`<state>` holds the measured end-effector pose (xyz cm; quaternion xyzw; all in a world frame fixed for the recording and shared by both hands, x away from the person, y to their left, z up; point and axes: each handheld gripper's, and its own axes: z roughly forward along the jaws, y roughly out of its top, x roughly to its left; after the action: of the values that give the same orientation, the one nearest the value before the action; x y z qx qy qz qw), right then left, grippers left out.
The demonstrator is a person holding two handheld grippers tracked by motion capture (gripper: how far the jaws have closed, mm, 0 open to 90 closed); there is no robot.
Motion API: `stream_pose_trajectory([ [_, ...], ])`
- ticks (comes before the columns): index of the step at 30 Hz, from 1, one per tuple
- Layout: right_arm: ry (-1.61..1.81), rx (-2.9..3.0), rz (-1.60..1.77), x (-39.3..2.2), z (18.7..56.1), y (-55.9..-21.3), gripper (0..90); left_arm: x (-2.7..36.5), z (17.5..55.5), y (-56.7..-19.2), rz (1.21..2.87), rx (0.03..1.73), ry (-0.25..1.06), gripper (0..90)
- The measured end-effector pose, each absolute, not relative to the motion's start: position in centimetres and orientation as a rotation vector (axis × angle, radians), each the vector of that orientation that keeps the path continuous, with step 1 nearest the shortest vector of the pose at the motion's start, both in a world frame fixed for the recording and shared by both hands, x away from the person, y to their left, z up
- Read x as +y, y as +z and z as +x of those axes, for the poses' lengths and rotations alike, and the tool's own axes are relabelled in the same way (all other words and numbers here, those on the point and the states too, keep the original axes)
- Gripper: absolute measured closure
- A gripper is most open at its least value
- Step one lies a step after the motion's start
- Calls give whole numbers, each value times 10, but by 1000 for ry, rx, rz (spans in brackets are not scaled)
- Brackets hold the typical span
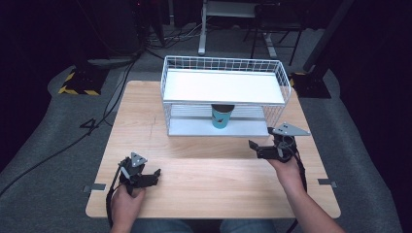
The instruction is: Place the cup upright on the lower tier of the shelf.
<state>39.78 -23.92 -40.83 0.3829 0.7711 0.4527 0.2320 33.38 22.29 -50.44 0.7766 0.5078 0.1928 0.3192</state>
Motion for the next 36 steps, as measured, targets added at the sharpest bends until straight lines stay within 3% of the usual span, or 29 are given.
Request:
stream_pose_trajectory([
  [4,1265,2135,1053,-253,387,-409,156,223,334,-504,2041,1336,507,150],
  [18,1204,2171,1061,-291,351,-420,155,221,336,-504,2029,1356,515,150],
  [36,1134,2207,1179,-326,335,-478,154,221,336,-504,2029,1357,515,150],
])
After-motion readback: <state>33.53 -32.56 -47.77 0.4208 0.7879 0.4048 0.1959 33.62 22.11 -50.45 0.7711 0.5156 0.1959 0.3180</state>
